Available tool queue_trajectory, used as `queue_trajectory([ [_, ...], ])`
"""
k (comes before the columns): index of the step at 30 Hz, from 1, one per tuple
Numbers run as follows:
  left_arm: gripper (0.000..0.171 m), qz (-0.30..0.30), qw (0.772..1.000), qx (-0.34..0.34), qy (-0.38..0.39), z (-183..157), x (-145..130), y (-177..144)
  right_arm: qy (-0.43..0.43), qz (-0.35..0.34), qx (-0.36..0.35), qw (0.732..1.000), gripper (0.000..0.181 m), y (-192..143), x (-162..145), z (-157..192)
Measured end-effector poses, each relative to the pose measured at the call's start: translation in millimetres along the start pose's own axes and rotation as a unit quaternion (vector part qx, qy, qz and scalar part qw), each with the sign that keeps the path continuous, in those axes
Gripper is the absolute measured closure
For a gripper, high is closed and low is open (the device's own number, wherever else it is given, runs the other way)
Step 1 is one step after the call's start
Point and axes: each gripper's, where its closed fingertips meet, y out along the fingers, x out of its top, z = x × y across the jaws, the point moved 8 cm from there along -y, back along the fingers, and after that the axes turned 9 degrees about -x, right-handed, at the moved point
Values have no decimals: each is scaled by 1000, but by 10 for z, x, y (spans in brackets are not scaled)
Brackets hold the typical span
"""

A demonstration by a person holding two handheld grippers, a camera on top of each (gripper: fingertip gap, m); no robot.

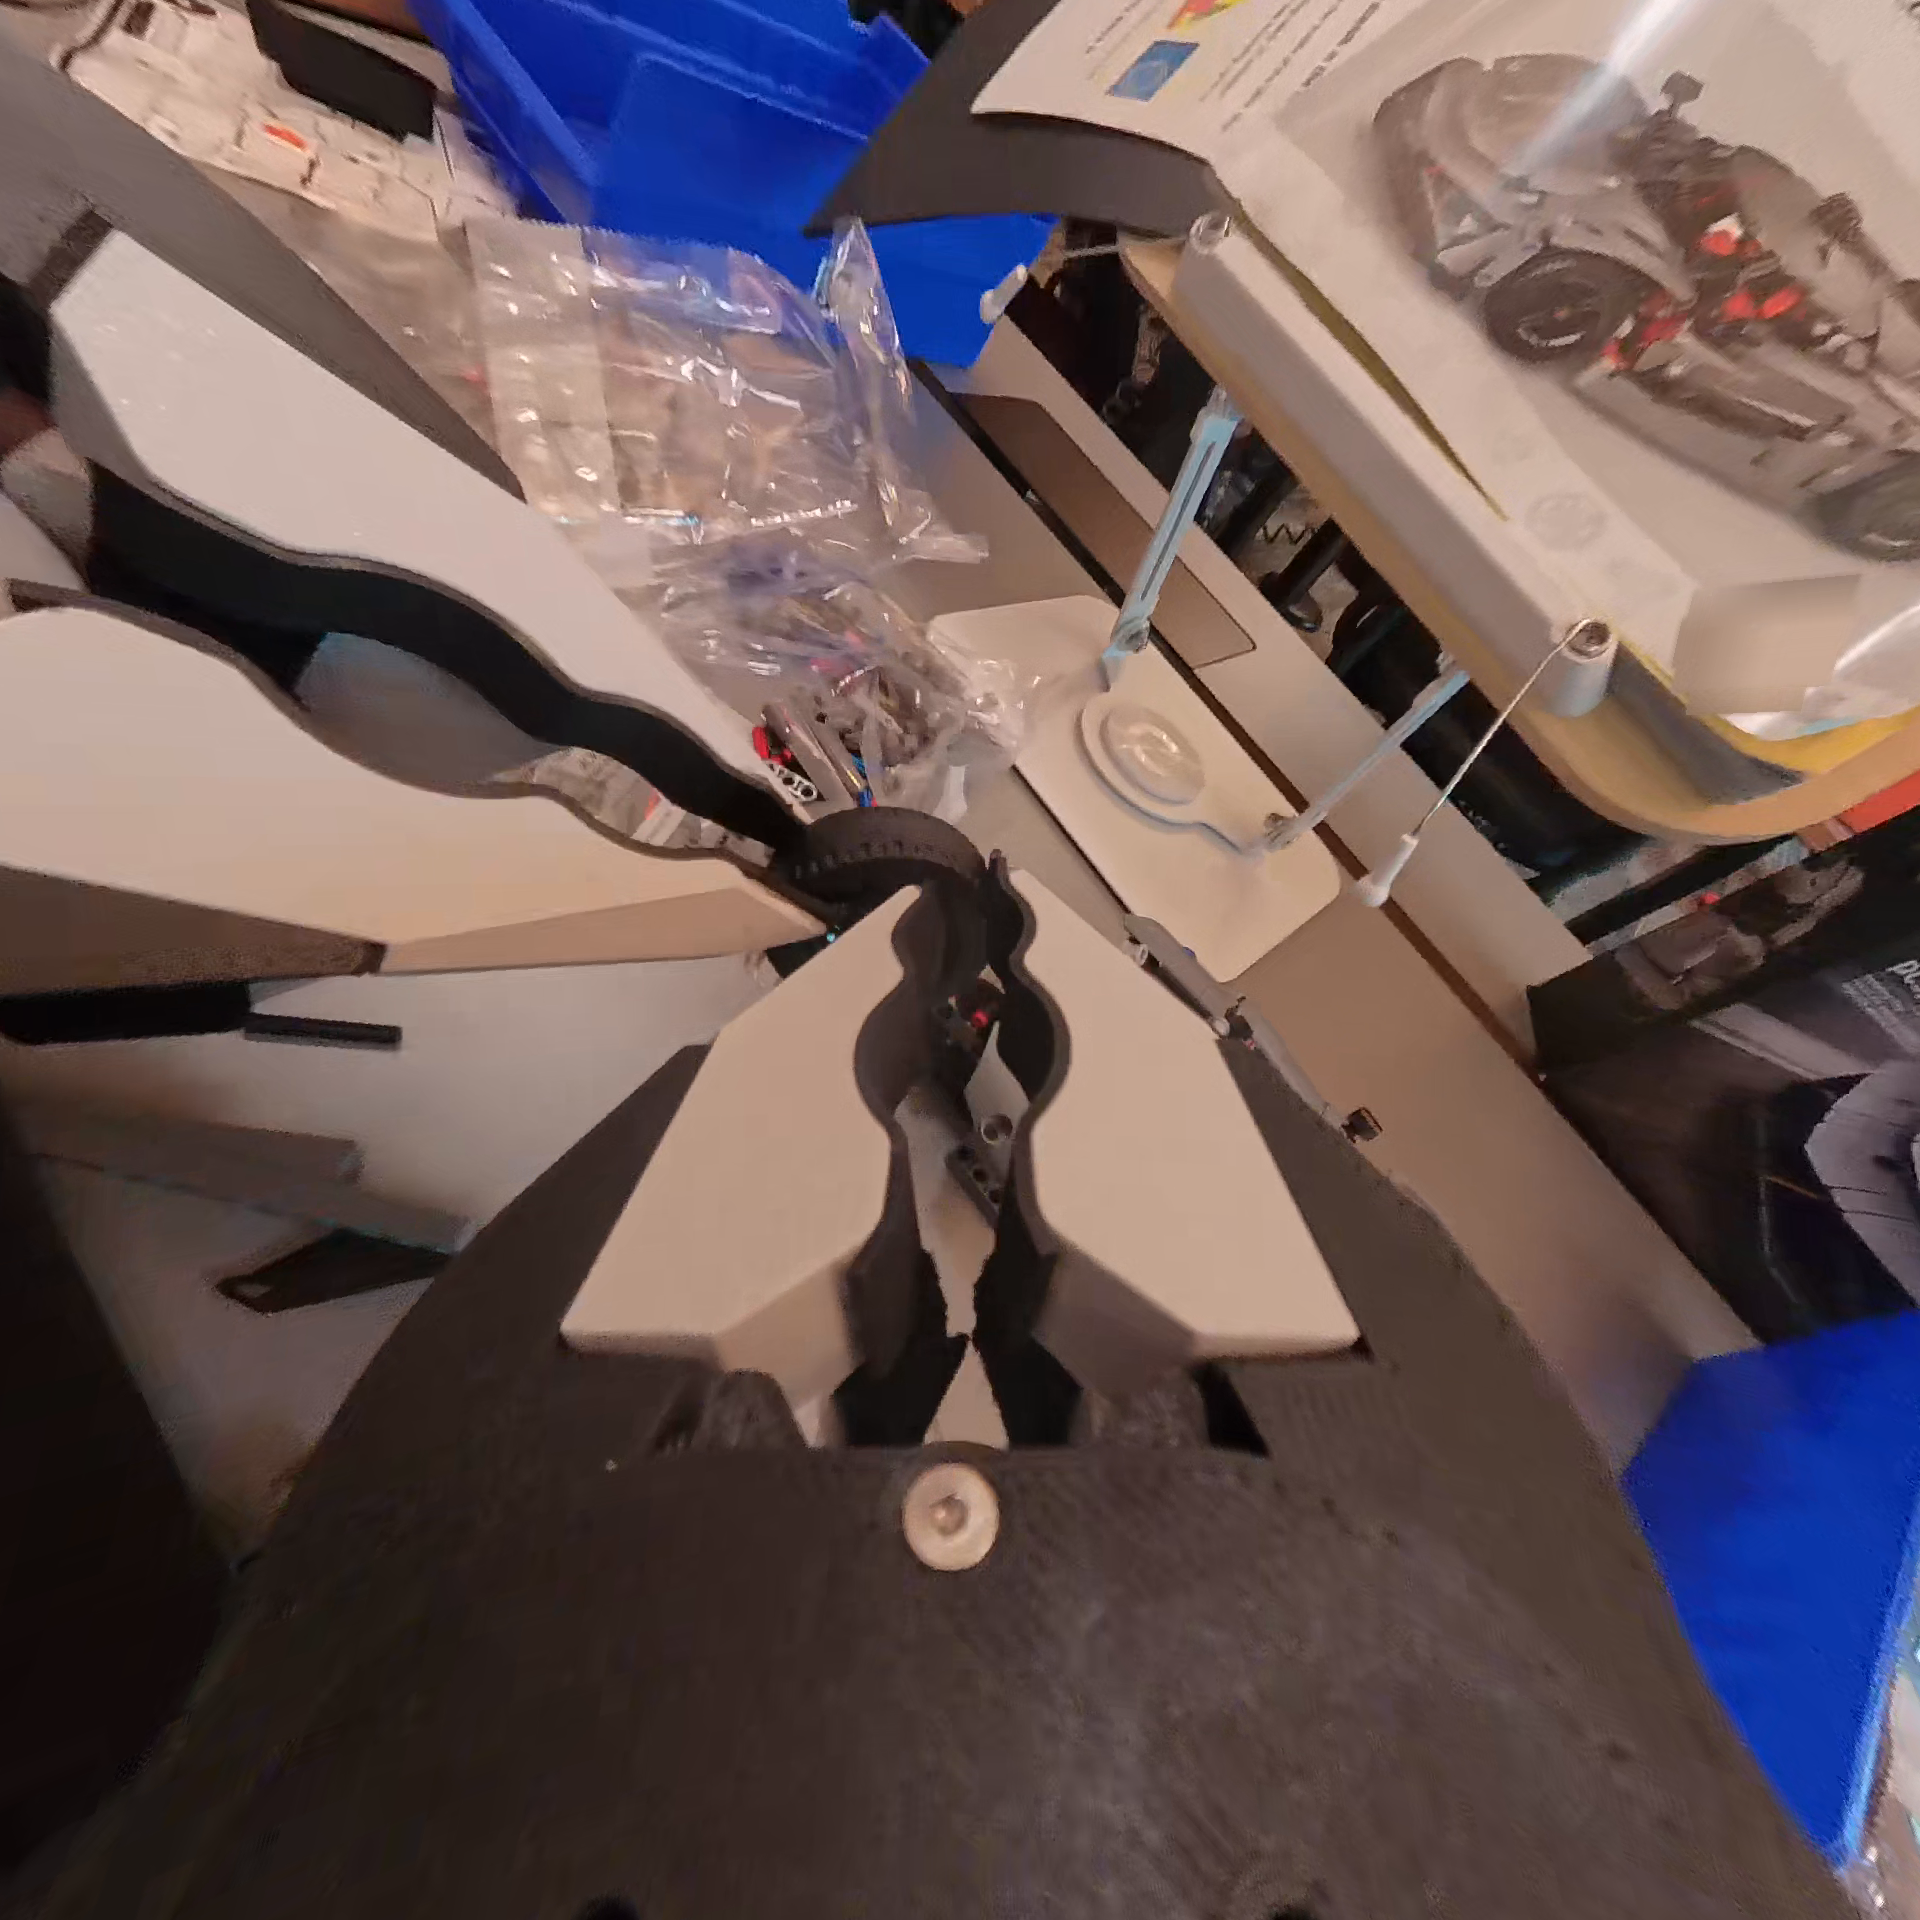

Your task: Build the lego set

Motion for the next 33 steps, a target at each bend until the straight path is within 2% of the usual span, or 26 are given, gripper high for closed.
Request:
queue_trajectory([
  [2, 164, -5, 1000, -23, -3, -46, 0, 27, 13, -3, -1, 1000, 178, 6, -3, -26],
  [3, 171, -7, 999, -32, -1, -77, 9, 30, 31, -13, 10, 999, 179, 0, -2, -46],
  [5, 171, -10, 999, -35, -4, -69, 18, 10, 81, -29, 64, 994, 179, 11, -45, -105],
  [7, 171, -39, 997, -56, -22, -43, 19, -29, 124, -58, 101, 985, 179, -29, -42, -168],
  [9, 170, -68, 994, -86, -25, -15, 40, -104, 168, -83, 156, 970, 179, -55, -61, -220],
  [12, 171, -147, 980, -128, -34, 84, 63, -310, 233, -135, 246, 931, 178, -126, -46, -299],
  [16, 159, -178, 968, -166, -63, 229, 33, -430, 223, -159, 289, 917, 178, -166, -20, -272],
  [18, 156, -167, 968, -179, -55, 187, 52, -418, 206, -168, 304, 915, 178, -188, 8, -220],
  [19, 161, -156, 971, -173, -48, 178, 49, -400, 203, -175, 310, 912, 178, -202, 13, -217],
  [22, 153, -182, 959, -212, -53, 169, 78, -442, 215, -194, 345, 893, 177, -252, 18, -246],
  [26, 146, -174, 957, -228, -38, 162, 45, -470, 210, -195, 375, 882, 177, -260, 21, -199],
  [29, 136, -194, 946, -258, -30, 170, 55, -544, 206, -199, 400, 871, 178, -280, 35, -168],
  [30, 127, -201, 938, -280, -29, 155, 63, -572, 206, -198, 403, 870, 177, -276, 32, -165],
  [33, 125, -200, 923, -326, -37, 111, 50, -573, 200, -208, 423, 859, 177, -319, 55, -139],
])
